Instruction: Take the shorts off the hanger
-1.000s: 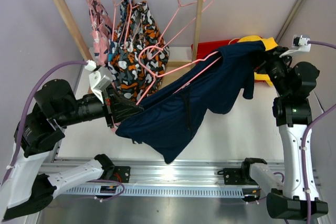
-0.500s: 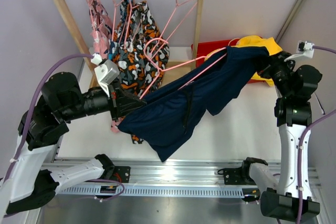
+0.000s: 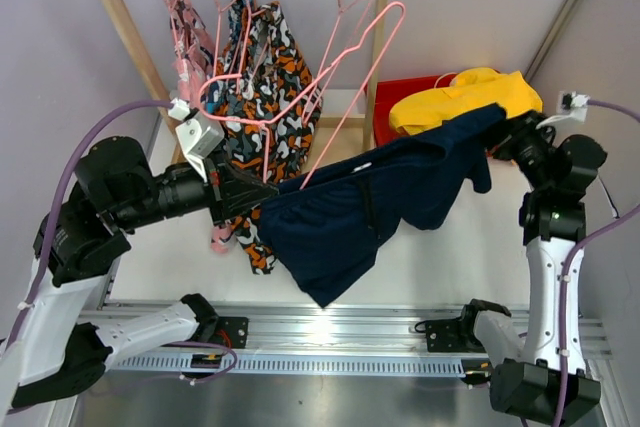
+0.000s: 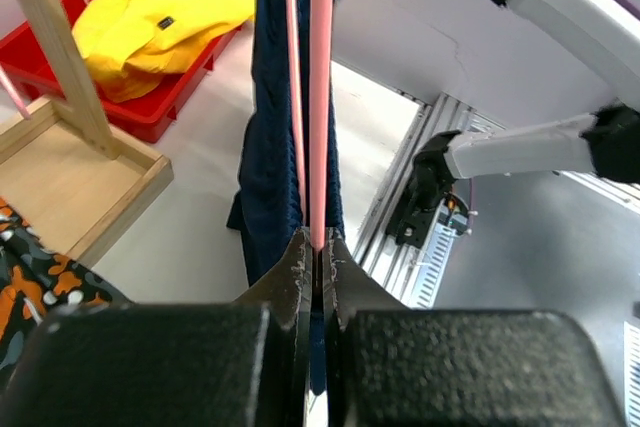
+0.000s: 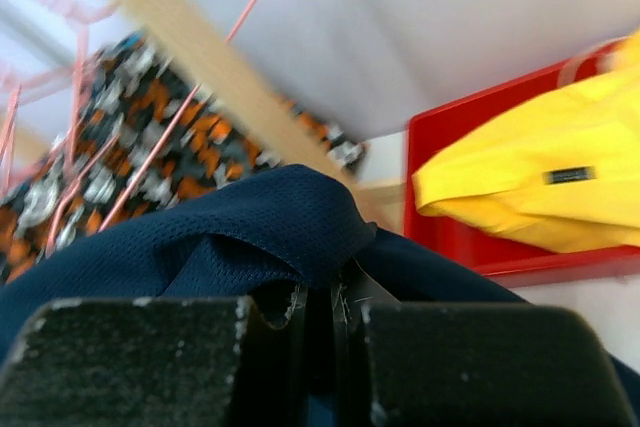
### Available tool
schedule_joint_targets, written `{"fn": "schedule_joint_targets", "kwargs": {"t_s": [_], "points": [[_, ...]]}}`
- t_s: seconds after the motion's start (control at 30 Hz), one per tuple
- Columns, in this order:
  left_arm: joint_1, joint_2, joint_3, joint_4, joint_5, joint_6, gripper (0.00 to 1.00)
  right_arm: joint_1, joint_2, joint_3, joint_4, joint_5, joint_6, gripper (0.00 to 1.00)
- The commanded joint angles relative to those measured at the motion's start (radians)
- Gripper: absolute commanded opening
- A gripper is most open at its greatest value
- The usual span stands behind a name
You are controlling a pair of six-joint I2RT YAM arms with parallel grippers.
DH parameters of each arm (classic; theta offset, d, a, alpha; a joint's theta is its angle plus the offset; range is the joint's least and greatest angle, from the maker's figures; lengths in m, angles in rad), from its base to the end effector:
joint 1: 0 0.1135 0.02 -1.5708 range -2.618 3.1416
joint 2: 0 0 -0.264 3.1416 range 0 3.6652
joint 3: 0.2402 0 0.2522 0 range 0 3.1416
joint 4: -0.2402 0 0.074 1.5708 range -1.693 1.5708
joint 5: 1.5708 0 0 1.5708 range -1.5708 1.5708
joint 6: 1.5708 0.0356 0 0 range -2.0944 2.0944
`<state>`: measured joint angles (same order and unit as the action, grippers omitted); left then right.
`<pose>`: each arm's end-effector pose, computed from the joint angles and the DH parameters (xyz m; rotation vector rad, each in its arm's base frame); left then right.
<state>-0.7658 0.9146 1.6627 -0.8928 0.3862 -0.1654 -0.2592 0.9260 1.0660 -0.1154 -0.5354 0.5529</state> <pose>0.0653 -0.0814 0.5179 0.8179 1.6192 -1.0070 0.1981 -0.0337 0.4207 0.2087 1.5719 0.6431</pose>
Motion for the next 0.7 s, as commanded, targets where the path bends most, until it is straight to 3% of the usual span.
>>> {"fn": "schedule_joint_targets", "kwargs": {"t_s": [0.0,0.07,0.2,0.27,0.37,0.47,0.6,0.67], "points": [[-0.007,-0.022,0.039,-0.025,-0.074,0.001,0.0,0.032,-0.07,-0.087,0.24,-0.045,-0.036,0.0],[-0.007,0.003,0.026,0.006,-0.159,0.001,0.0,0.199,-0.111,-0.116,0.231,-0.087,-0.14,0.0],[-0.007,0.076,0.009,0.096,-0.38,-0.005,0.0,0.455,-0.15,-0.092,0.032,0.021,-0.306,0.0],[-0.006,0.115,0.006,0.136,-0.461,-0.013,0.0,0.488,-0.144,-0.081,0.004,-0.003,-0.323,0.0],[-0.006,0.158,0.014,0.206,-0.472,-0.029,0.0,0.491,-0.142,-0.061,-0.02,-0.045,-0.327,0.0],[-0.006,0.202,0.031,0.187,-0.465,-0.045,0.0,0.489,-0.141,-0.02,-0.036,0.082,-0.343,0.0],[-0.006,0.185,-0.038,0.183,-0.461,-0.065,0.0,0.465,-0.014,0.182,-0.073,0.32,-0.402,0.0],[-0.006,0.146,-0.106,0.189,-0.463,-0.074,0.0,0.442,0.101,0.348,-0.06,0.353,-0.406,0.0]]}}
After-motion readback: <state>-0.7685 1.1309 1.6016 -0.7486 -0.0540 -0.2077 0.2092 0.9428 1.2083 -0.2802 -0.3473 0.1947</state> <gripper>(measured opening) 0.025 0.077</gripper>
